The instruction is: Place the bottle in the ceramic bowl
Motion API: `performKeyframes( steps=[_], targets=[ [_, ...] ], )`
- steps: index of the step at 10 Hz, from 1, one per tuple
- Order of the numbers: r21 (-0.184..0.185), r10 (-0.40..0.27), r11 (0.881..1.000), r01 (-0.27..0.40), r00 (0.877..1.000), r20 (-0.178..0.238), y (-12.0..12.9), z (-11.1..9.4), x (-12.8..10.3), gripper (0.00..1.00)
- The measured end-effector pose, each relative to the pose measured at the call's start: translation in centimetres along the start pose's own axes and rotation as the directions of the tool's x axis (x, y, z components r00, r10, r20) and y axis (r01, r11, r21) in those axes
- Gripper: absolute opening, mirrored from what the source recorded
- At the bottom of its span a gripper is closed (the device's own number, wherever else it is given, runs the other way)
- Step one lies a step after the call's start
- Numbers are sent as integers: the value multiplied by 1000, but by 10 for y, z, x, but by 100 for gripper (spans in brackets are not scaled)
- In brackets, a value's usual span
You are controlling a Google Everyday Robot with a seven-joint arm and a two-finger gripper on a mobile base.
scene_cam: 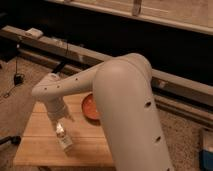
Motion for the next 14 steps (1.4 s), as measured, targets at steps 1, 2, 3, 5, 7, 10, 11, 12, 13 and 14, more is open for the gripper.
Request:
performKeyframes(
  steps=[1, 2, 3, 5, 7, 10, 11, 12, 13, 14],
  targets=[
    [4, -28, 1000, 28, 1000, -6, 12, 4, 2, 65],
    [6, -51, 999, 51, 999, -10, 21, 7, 3, 65],
    [8, -62, 998, 62, 998, -16, 26, 13, 5, 65],
    [9, -61, 998, 61, 998, -20, 24, 26, 1, 65],
    [10, -38, 999, 39, 999, -20, 14, 32, -2, 65],
    [-2, -20, 1000, 20, 999, -26, 9, 43, -3, 65],
    [-4, -21, 1000, 21, 999, -33, 11, 47, -3, 65],
    [-6, -24, 1000, 23, 999, -37, 13, 50, -3, 65],
    [-10, -30, 1000, 29, 999, -41, 16, 53, -3, 65],
    [-12, -37, 999, 37, 998, -49, 19, 56, -2, 65]
  ],
)
